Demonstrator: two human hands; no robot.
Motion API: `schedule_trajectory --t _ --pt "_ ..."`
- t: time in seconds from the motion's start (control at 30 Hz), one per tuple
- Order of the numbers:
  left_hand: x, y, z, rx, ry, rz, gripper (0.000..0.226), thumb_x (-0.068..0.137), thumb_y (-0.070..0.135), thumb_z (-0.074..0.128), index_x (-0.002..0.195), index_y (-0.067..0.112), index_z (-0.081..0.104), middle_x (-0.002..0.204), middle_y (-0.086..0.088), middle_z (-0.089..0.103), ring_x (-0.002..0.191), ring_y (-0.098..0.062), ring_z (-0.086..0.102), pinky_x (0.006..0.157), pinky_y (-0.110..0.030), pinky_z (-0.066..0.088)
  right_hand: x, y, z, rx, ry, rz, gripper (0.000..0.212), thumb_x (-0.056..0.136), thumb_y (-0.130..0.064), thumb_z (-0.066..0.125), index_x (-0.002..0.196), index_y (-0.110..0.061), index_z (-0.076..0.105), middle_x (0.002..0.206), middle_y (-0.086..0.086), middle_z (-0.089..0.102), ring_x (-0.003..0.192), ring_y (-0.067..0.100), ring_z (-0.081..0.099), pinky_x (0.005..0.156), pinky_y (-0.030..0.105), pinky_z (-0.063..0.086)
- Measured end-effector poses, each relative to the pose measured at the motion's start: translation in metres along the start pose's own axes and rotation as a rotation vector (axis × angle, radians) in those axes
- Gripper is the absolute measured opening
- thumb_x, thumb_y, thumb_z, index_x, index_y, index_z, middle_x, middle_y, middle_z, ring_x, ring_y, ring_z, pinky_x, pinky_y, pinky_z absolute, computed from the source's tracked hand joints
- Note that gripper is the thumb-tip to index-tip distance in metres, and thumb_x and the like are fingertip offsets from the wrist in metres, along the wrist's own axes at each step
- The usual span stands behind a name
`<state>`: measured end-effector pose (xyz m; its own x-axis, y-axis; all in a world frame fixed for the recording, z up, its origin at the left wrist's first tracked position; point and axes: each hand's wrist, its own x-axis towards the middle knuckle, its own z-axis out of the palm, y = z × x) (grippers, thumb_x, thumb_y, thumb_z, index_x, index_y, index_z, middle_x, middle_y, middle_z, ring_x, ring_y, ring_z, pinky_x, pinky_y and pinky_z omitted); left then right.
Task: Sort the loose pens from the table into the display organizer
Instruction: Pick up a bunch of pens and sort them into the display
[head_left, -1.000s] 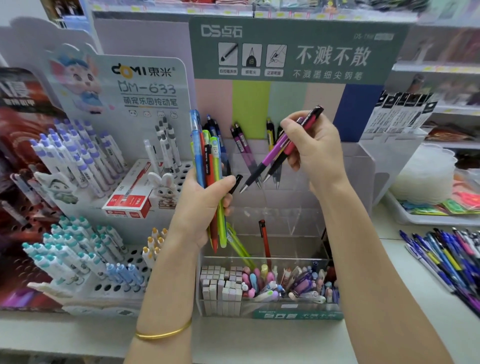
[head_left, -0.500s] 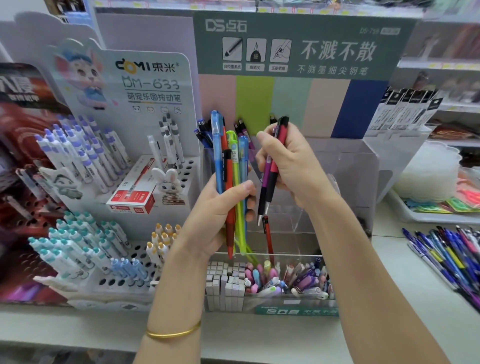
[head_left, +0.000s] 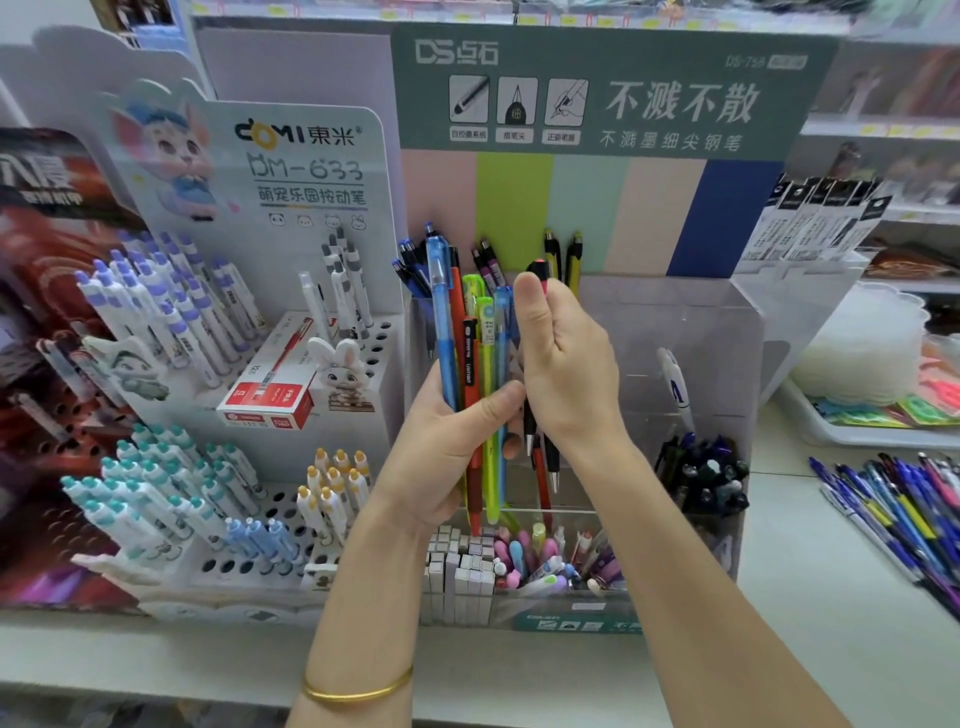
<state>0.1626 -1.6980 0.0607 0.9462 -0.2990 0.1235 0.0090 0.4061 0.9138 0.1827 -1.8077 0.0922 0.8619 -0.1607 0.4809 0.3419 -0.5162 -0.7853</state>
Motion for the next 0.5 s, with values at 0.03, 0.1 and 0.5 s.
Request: schedule_trajectory --t 0.03,0.1,0.5 --pt "-0.001 0.001 0.0 0.017 0.01 -0.006 0.04 0.081 0.018 0.074 0.116 0.012 0.055 0.089 -0.002 0.065 0.076 -0.015 0.061 0.056 -0.026 0.051 0.0 0.001 0.0 0.028 -0.015 -0.005 0.049 0.094 -0.054 0.03 0.08 -0.01 0.047 0.063 0.001 0.053 0.061 0.018 0.054 0.063 0.044 0.05" --pt "-0.002 0.002 0.0 0.044 0.033 -0.017 0.045 0.076 0.021 0.072 0.118 0.019 0.056 0.094 0.004 0.07 0.085 -0.013 0.066 0.06 -0.024 0.053 0.0 0.003 0.0 0.115 -0.067 -0.002 0.045 0.098 -0.048 0.038 0.084 -0.006 0.047 0.072 0.014 0.058 0.068 0.03 0.058 0.065 0.051 0.052" --pt "-0.007 0.005 0.001 0.076 -0.021 -0.098 0.055 0.072 0.021 0.068 0.125 0.015 0.053 0.099 -0.006 0.074 0.084 -0.022 0.073 0.07 -0.032 0.06 0.005 0.01 -0.021 0.085 -0.207 -0.021 0.051 0.082 -0.057 0.047 0.085 -0.007 0.05 0.08 0.015 0.064 0.076 0.029 0.067 0.061 0.05 0.054"
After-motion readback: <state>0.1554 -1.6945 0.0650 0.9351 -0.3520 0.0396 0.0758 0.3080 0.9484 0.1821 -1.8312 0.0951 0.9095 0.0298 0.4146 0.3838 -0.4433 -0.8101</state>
